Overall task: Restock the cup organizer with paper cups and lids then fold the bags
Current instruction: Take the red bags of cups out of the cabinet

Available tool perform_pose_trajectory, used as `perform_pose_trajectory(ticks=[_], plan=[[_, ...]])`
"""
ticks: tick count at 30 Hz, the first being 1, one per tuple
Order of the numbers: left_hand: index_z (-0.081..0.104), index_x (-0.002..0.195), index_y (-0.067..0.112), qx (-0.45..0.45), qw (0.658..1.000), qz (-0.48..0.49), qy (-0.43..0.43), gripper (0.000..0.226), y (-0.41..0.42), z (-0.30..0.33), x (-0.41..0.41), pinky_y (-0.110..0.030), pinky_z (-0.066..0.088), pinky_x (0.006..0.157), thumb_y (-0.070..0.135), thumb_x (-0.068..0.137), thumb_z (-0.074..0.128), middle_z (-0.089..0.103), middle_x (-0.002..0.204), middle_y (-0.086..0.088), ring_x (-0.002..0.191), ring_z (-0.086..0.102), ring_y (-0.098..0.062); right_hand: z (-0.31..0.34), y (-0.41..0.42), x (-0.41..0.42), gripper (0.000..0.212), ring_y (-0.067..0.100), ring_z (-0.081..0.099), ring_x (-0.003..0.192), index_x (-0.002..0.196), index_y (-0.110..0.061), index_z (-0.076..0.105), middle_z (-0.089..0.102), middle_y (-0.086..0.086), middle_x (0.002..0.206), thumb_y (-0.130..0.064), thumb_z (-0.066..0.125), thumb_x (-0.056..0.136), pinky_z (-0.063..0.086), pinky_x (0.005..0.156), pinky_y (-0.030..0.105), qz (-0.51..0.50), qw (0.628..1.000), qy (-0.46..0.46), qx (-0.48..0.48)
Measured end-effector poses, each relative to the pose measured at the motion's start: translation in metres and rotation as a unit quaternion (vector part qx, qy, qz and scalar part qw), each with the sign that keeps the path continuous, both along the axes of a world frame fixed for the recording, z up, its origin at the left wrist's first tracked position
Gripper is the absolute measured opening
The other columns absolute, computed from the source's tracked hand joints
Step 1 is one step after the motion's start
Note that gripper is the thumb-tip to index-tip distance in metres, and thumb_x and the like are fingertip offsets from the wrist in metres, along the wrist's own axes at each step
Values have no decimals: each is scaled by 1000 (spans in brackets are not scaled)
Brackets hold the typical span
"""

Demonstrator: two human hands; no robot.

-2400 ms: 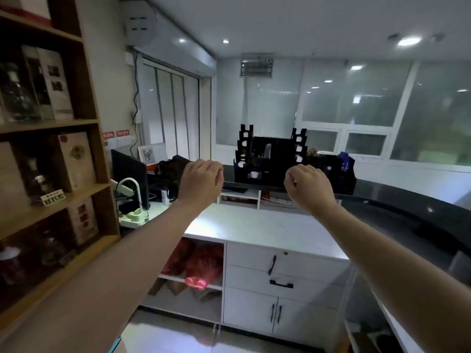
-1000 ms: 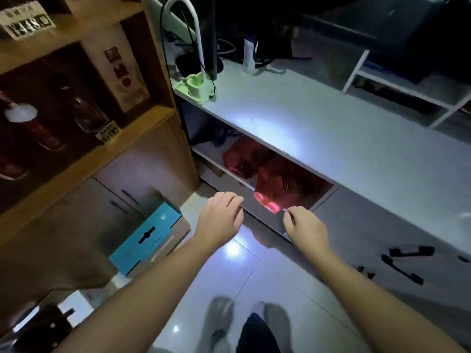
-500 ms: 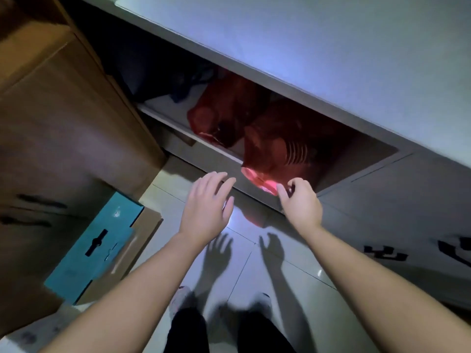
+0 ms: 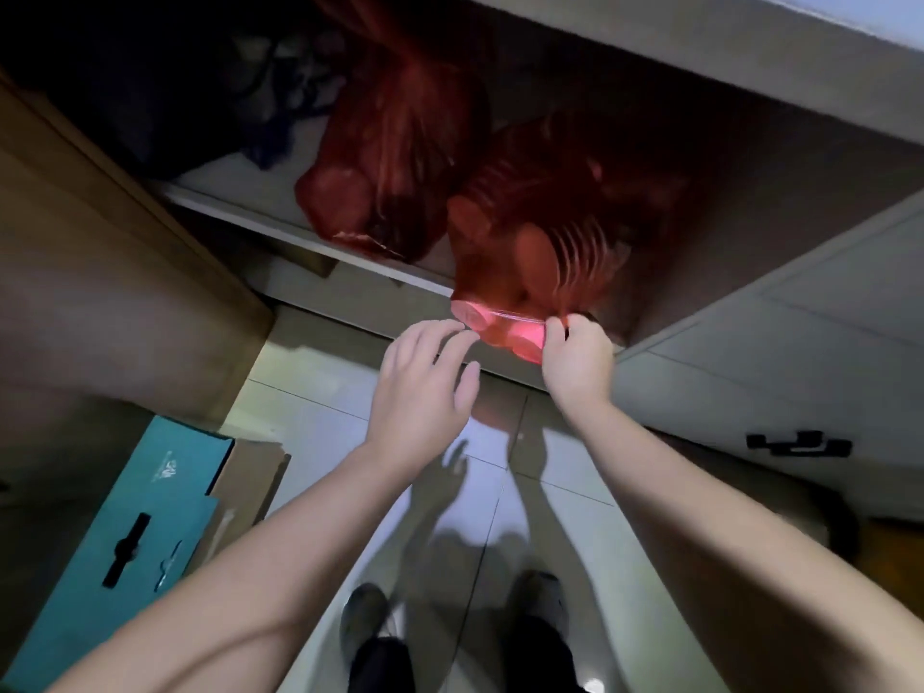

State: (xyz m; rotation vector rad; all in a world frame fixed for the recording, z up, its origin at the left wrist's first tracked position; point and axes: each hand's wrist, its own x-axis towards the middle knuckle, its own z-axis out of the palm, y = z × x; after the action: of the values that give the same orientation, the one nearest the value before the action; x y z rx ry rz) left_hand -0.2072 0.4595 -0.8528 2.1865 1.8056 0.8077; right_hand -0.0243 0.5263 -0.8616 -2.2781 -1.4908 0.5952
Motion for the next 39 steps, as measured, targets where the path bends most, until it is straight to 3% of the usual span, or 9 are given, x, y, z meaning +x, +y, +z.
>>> perform_pose_trajectory(ticks=[11,14,16,21,26,31,34,36,39], plan=[[33,154,22,-102,985,5,-139,66,41,62,43,-43,41,111,42,97,59,35,154,-1,140,36,-23,7,-91,13,31,27,51,70,75,-11,50,50,3,81,-25,51,102,40,65,39,114,989,58,69],[24,153,22,-168,975,13,-145,81,56,79,61,-37,47,97,56,91,63,34,146,-6,130,44,-25,4,-113,16,24,25,53,73,79,-14,53,52,0,81,-26,50,100,36,62,34,116,989,61,73],[31,146,18,-192,970,24,-147,79,64,87,72,-34,46,82,57,88,68,39,126,-6,107,52,-26,5,-124,12,17,22,51,74,82,-18,55,51,-3,81,-21,54,99,29,62,28,109,989,75,71],[50,117,14,-217,961,31,-166,46,72,94,89,-27,41,78,45,90,71,49,100,-5,84,52,-19,16,-168,16,19,21,51,65,84,-24,51,47,-7,76,-29,51,103,37,55,32,139,983,81,86],[74,105,7,-148,980,-38,-127,15,57,82,89,-14,36,82,7,91,69,70,96,-11,92,64,-26,15,-197,29,17,13,61,77,96,-26,66,68,-9,89,-34,52,103,39,62,30,85,989,116,-45],[77,95,9,-113,973,-86,-180,13,16,98,87,3,31,74,0,88,72,60,79,5,73,51,-2,15,-210,45,20,25,67,86,87,-25,69,70,2,90,-29,55,101,43,68,34,51,983,118,-135],[77,91,5,-121,967,-119,-190,15,-12,111,87,5,32,75,-8,84,73,58,80,8,78,50,4,47,-199,51,21,21,56,68,71,-25,53,57,-2,71,-30,55,91,48,65,39,20,987,158,-10],[77,91,6,-135,967,-122,-176,15,-30,120,85,5,31,78,-7,83,74,61,80,6,81,49,7,78,-189,54,14,16,52,71,84,-28,52,49,-7,78,-37,63,82,51,70,42,-29,979,195,43],[77,94,7,-137,967,-123,-174,17,-34,146,83,4,33,81,-6,83,74,68,84,0,81,51,5,129,-172,62,76,5,51,98,140,-48,36,47,-17,108,-53,74,75,49,86,31,78,980,160,-85]])
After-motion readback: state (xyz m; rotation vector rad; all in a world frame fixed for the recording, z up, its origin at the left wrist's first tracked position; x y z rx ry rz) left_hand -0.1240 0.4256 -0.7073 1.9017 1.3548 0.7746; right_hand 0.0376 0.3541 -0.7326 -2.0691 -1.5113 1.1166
